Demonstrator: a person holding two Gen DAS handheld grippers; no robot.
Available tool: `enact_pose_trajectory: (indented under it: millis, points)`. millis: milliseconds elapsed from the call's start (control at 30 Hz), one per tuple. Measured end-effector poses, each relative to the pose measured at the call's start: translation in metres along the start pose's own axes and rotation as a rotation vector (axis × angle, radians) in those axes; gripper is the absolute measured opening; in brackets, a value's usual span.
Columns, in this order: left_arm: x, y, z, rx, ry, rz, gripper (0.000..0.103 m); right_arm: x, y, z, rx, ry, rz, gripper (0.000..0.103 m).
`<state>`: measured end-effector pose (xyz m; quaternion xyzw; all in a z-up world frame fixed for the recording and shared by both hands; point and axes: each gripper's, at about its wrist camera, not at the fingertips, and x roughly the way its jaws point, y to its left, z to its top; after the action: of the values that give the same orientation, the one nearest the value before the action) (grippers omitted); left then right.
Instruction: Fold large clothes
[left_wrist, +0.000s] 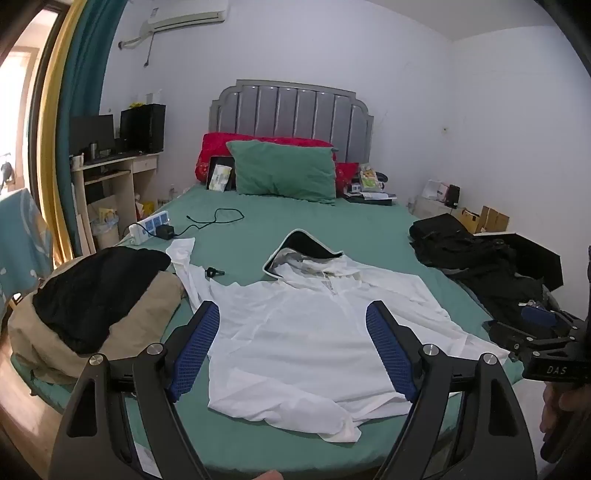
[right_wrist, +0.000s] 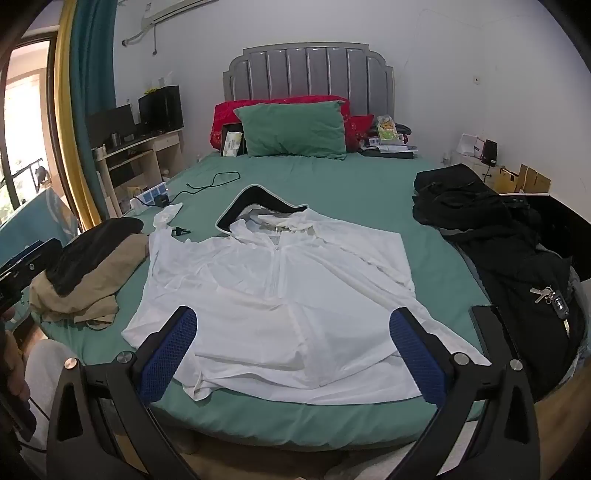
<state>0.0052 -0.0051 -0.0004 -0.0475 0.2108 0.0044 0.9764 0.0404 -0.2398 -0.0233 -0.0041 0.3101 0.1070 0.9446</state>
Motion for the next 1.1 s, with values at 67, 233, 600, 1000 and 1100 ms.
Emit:
enact_pose_trajectory:
  millis: [67, 233, 600, 1000, 1100]
  points:
    - [0.001, -0.001, 0.0, -0.001, 0.001, 0.002, 0.084, 0.0, -0.002, 0.003, -0.001, -0.002, -0.002, 0.103]
    - [0.002, -0.002, -0.001, -0.007, 0.008, 0.0, 0.084, -0.003, -0.005, 0.005, 0.001, -0.003, 0.0, 0.103]
    - [0.007, -0.007, -0.004, 0.004, 0.042, 0.001, 0.084, -0.004, -0.006, 0.006, 0.004, -0.005, -0.004, 0.103]
    - [0.006, -0.01, -0.004, 0.005, 0.043, -0.027, 0.084, -0.004, -0.006, 0.007, 0.005, -0.004, -0.002, 0.103]
    - [0.006, -0.012, -0.003, 0.014, 0.039, -0.02, 0.084, -0.005, -0.006, 0.007, 0.006, -0.004, -0.002, 0.103]
